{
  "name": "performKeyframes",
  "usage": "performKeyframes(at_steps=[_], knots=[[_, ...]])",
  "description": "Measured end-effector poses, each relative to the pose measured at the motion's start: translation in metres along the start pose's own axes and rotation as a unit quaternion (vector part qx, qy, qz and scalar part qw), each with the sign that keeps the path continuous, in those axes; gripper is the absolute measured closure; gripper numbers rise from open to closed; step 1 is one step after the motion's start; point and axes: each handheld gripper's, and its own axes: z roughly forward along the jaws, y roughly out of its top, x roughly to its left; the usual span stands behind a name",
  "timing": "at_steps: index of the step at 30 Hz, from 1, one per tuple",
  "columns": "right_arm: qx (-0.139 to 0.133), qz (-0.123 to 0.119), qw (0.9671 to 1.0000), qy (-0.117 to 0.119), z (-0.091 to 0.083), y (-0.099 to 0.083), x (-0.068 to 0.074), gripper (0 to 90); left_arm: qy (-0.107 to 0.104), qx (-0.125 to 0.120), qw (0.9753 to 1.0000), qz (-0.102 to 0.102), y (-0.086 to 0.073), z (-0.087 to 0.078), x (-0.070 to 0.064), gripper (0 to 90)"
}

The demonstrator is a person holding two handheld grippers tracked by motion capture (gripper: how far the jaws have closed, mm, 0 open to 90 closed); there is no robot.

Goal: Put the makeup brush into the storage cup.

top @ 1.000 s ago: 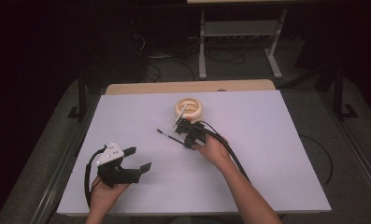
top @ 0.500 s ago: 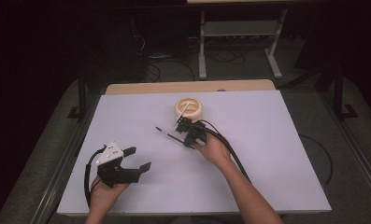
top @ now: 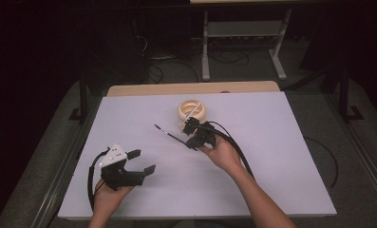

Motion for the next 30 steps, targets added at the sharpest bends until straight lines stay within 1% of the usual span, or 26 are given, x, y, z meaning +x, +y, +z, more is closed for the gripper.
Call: performKeyframes(at_steps=[1,3,4,5,6,7,8,9,10,11,12,13,14,15,16,17,18,19,20,21,22,24,25,27,28,30], knots=[[-0.014,-0.003,0.9999,0.003,-0.006,-0.003,0.005,85.3,-0.001,-0.003,1.0,-0.005,0.0,0.001,-0.001,20.1],[-0.018,-0.004,0.9998,0.007,-0.009,-0.005,0.008,85.2,-0.006,-0.005,0.9999,-0.008,0.0,0.002,-0.003,20.5],[-0.024,-0.01,0.9996,0.008,-0.012,-0.007,0.01,85.2,-0.008,-0.008,0.9998,-0.015,0.0,0.003,-0.004,20.6],[-0.03,-0.013,0.9994,0.006,-0.015,-0.008,0.013,85.3,-0.009,-0.009,0.9998,-0.016,0.0,0.003,-0.004,21.0],[-0.039,-0.016,0.999,0.013,-0.021,-0.012,0.02,85.2,-0.011,-0.009,0.9998,-0.015,0.001,0.004,-0.004,21.7],[-0.039,-0.016,0.999,0.013,-0.021,-0.012,0.02,85.2,-0.016,-0.009,0.9996,-0.019,0.001,0.004,-0.005,21.7],[-0.047,-0.021,0.9985,0.015,-0.024,-0.015,0.023,85.2,-0.018,-0.01,0.9996,-0.021,0.001,0.005,-0.006,22.3],[-0.054,-0.023,0.9981,0.017,-0.026,-0.016,0.026,85.2,-0.021,-0.013,0.9995,-0.02,0.002,0.005,-0.007,22.6],[-0.061,-0.031,0.9975,0.02,-0.031,-0.021,0.033,85.2,-0.024,-0.013,0.9995,-0.016,0.002,0.006,-0.007,23.6],[-0.066,-0.039,0.9968,0.022,-0.032,-0.023,0.035,85.2,-0.027,-0.011,0.9994,-0.018,0.003,0.006,-0.008,24.4],[-0.066,-0.039,0.9968,0.022,-0.032,-0.023,0.035,85.2,-0.031,-0.016,0.9992,-0.017,0.003,0.008,-0.009,24.4],[-0.074,-0.039,0.9961,0.028,-0.035,-0.029,0.042,85.2,-0.036,-0.018,0.999,-0.017,0.003,0.009,-0.009,26.4],[-0.074,-0.039,0.9961,0.028,-0.035,-0.029,0.042,85.2,-0.039,-0.015,0.999,-0.017,0.004,0.009,-0.01,26.4],[-0.08,-0.042,0.9954,0.032,-0.038,-0.035,0.049,85.2,-0.042,-0.016,0.9989,-0.014,0.004,0.011,-0.011,27.6],[-0.08,-0.042,0.9954,0.032,-0.038,-0.035,0.049,85.2,-0.045,-0.012,0.9988,-0.017,0.005,0.012,-0.013,27.6],[-0.087,-0.043,0.9946,0.036,-0.039,-0.04,0.054,85.2,-0.047,-0.014,0.9987,-0.014,0.005,0.014,-0.013,29.8],[-0.087,-0.043,0.9946,0.036,-0.039,-0.04,0.054,85.2,-0.052,-0.012,0.9985,-0.016,0.005,0.015,-0.014,29.8],[-0.1,-0.044,0.993,0.046,-0.041,-0.045,0.059,85.2,-0.057,-0.015,0.9979,-0.024,0.005,0.017,-0.016,31.1],[-0.1,-0.044,0.993,0.046,-0.041,-0.045,0.059,85.2,-0.061,-0.013,0.9978,-0.025,0.006,0.018,-0.016,31.1],[-0.102,-0.042,0.9927,0.049,-0.041,-0.047,0.062,85.2,-0.066,-0.015,0.9972,-0.031,0.006,0.019,-0.017,32.4],[-0.108,-0.05,0.9916,0.05,-0.039,-0.051,0.067,85.2,-0.073,-0.02,0.9966,-0.032,0.006,0.02,-0.017,34.4],[-0.109,-0.052,0.9913,0.051,-0.038,-0.053,0.069,85.2,-0.083,-0.021,0.9957,-0.037,0.007,0.02,-0.017,35.6],[-0.114,-0.057,0.9905,0.052,-0.037,-0.054,0.07,85.2,-0.087,-0.021,0.9953,-0.038,0.007,0.021,-0.017,37.0],[-0.118,-0.053,0.99,0.057,-0.035,-0.057,0.074,85.2,-0.094,-0.024,0.9943,-0.043,0.007,0.021,-0.016,39.8],[-0.123,-0.06,0.989,0.058,-0.033,-0.059,0.076,85.2,-0.099,-0.025,0.9937,-0.046,0.007,0.021,-0.016,43.6],[-0.123,-0.061,0.9888,0.06,-0.031,-0.06,0.077,85.2,-0.102,-0.025,0.9933,-0.048,0.006,0.02,-0.014,45.6]])
